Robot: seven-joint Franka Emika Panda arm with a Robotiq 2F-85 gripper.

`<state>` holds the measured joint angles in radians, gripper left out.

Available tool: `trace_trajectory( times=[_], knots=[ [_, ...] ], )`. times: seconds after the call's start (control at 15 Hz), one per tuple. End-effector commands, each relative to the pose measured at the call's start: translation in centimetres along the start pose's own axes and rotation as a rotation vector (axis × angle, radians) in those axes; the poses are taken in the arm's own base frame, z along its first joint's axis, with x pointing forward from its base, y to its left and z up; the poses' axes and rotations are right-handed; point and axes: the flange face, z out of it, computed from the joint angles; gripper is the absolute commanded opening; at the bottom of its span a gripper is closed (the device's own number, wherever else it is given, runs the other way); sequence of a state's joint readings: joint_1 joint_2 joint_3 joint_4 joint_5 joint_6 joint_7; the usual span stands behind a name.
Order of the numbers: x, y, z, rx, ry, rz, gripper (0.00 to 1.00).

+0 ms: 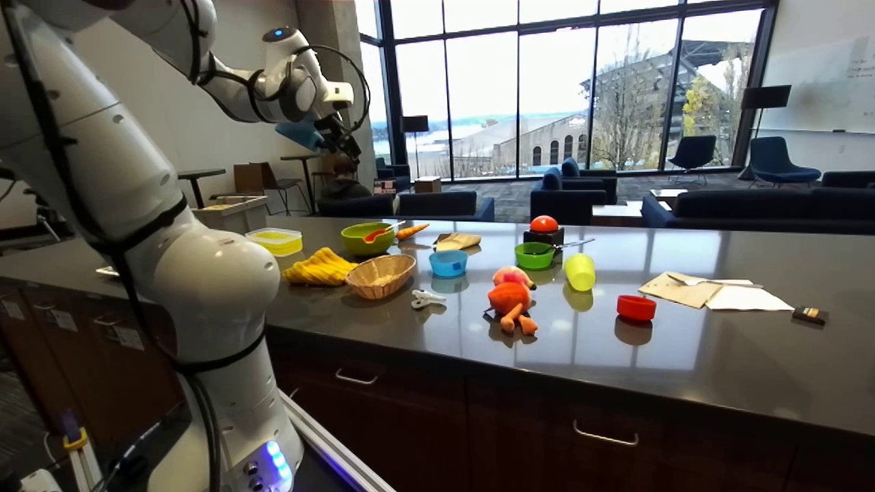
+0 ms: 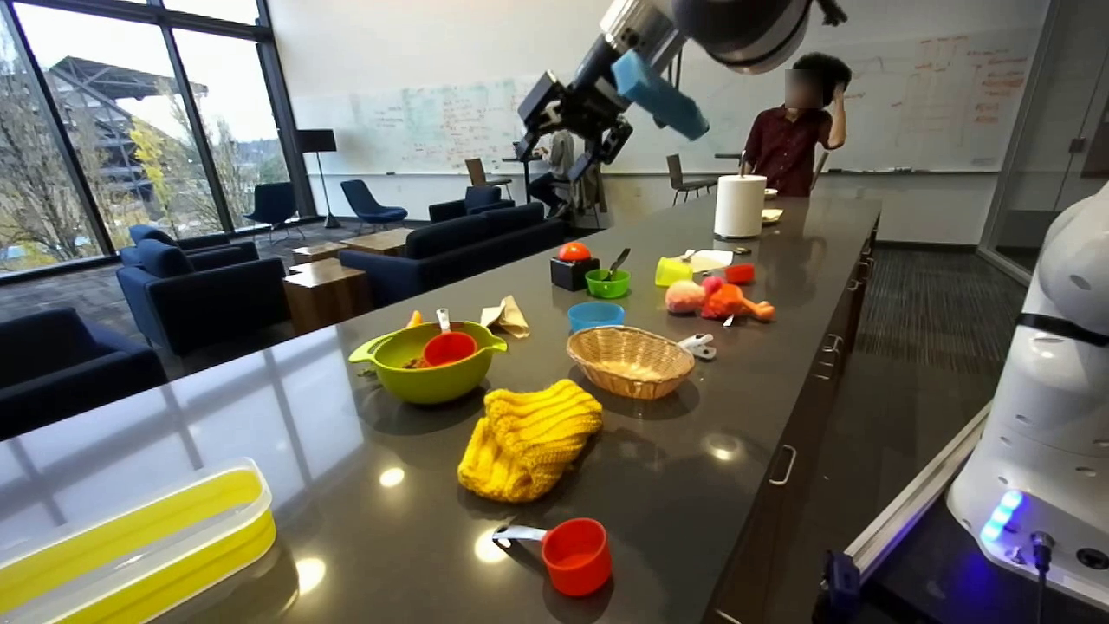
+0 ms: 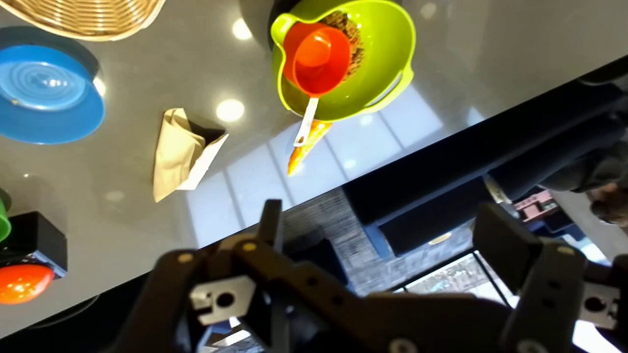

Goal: Move the basket to the left then put the blue bowl in the basket.

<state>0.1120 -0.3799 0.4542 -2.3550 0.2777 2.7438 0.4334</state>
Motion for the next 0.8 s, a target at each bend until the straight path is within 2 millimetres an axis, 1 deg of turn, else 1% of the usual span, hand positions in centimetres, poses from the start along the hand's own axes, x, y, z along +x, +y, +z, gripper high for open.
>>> trace_trajectory(
  times=[0.0, 0.13, 0.2, 0.33, 0.47, 0.53, 0.6, 0.73],
  knots=[
    [2.6, 1.3, 4.2, -0.152, 0.049, 0.006, 1.00],
    [3.9, 2.2, 5.6, -0.266, 0.068, 0.012, 1.00],
    [4.9, 2.8, 6.2, -0.323, 0.084, 0.026, 1.00],
    [7.3, 4.3, 7.5, -0.433, 0.109, 0.090, 1.00],
    [8.8, 5.4, 8.5, -0.550, 0.128, 0.156, 1.00],
    [9.0, 5.8, 9.0, -0.612, 0.142, 0.185, 1.00],
    [8.6, 6.3, 9.9, -0.675, 0.147, 0.209, 1.00],
    [6.5, 7.0, 11.4, -0.808, 0.161, 0.240, 1.00]
  ],
)
